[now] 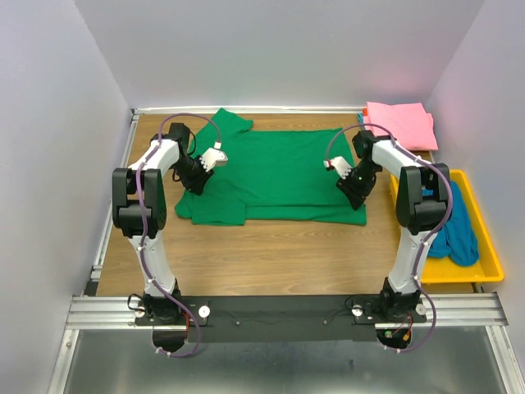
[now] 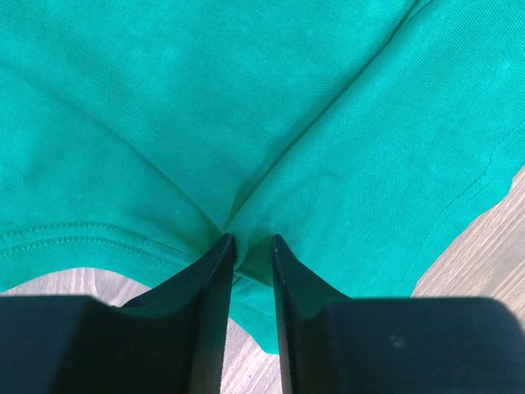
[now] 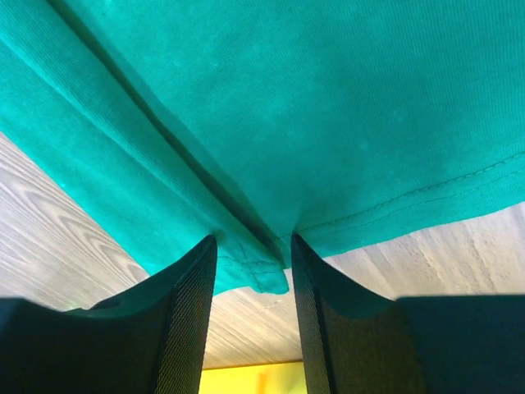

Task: Fold and stack the t-shirts
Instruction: Fold the flattened tshirt in 1/3 of the way

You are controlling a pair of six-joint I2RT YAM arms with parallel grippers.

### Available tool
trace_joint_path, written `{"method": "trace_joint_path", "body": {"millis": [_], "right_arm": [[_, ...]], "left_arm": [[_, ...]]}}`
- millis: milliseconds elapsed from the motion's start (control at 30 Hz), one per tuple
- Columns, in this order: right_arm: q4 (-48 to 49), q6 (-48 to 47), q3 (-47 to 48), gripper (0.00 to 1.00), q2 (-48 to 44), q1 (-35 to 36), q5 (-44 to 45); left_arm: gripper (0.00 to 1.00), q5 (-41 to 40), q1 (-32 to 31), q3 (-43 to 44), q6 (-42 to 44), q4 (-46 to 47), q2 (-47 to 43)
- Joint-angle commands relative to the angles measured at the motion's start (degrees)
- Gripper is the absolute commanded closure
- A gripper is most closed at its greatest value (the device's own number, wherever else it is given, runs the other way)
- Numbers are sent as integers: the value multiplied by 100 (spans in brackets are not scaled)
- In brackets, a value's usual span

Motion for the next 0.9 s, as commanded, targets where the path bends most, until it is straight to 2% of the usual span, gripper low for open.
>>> {"method": "trace_joint_path", "body": {"millis": [0,233,300,367,533,867], "right_arm": [[-17,-104,-71,55,27,26,212],[-61,-69,-36,85,-210,35,239],[-149,-69,-1,95,-306,27,230],[-202,-77,17,100,-377,35,230],[-333,-95,175,99,-456,62,221],[-527,-130,772,100,-307,106,344]], "left_arm": [[70,-41,7,-55,92,-55,-169],[97,-23,103,-90,162,-266,-415],[100,-32,130,-134,215,-336,-538],[100,-23,130,-195,241,-354,-705],[100,-15,472,-327,364,-424,-907],[100,82,622,-170,426,-495,-978]]}}
